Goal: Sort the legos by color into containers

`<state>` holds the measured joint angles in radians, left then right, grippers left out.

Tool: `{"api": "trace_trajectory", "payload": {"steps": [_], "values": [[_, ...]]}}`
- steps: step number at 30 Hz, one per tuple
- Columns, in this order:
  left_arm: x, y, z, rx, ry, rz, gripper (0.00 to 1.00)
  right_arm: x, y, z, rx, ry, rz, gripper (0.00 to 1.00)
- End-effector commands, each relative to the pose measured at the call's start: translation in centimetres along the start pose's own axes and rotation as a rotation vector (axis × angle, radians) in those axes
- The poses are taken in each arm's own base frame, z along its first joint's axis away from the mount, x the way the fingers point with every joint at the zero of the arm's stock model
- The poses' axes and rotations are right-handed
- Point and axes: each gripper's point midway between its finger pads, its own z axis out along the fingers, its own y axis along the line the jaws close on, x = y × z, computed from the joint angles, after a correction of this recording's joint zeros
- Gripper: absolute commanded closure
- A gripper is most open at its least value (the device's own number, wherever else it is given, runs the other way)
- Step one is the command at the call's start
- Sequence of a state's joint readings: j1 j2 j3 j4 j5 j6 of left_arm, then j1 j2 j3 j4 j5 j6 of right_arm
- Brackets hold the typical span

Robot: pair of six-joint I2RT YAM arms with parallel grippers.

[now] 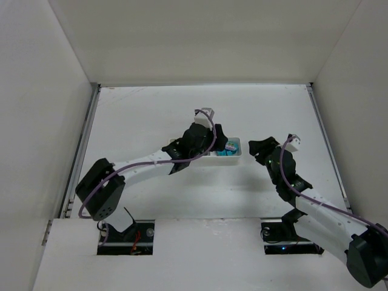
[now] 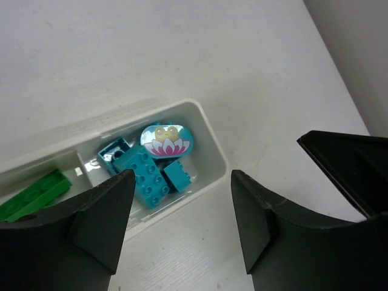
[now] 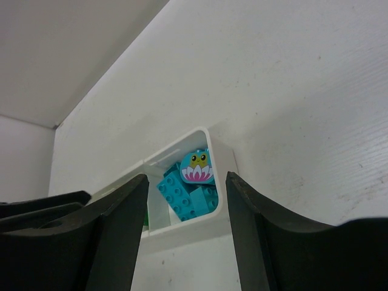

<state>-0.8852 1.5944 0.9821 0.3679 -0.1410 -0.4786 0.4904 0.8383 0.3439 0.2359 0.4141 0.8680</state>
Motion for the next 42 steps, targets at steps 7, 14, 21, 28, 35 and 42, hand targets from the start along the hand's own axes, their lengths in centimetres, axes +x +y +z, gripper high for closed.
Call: {"api": "trace_trajectory", "payload": {"steps": [7,14,21,28,35,42], "values": [[-1.2,7.2,-6.7,-0.235,0.012,0.000,0.51,0.2,0.8,0.3,-0.031,0.002,0.008,0.40],[1.6,13.9,-9.4,-0.464,0.133,-0.016,0.63,1.1,1.1,0.8,-0.040,0.030,0.006,0.40],[2.7,15.9,-7.6,-0.508,0.212,-0.002,0.72,1.4,1.0,0.8,-0.041,0.039,0.002,0.40],[3.0,16.4,-5.5,-0.507,0.254,0.018,0.77,1.4,1.2,0.8,-0.049,0.042,0.005,0.40],[3.6,16.2,-3.8,-0.469,0.280,0.012,0.78,2.1,1.7,1.0,-0.070,0.067,0.006,0.40],[4.4,17.2,-3.2,-0.499,0.304,0.022,0.80,2.5,2.2,1.0,-0.085,0.082,0.009,0.40]]}}
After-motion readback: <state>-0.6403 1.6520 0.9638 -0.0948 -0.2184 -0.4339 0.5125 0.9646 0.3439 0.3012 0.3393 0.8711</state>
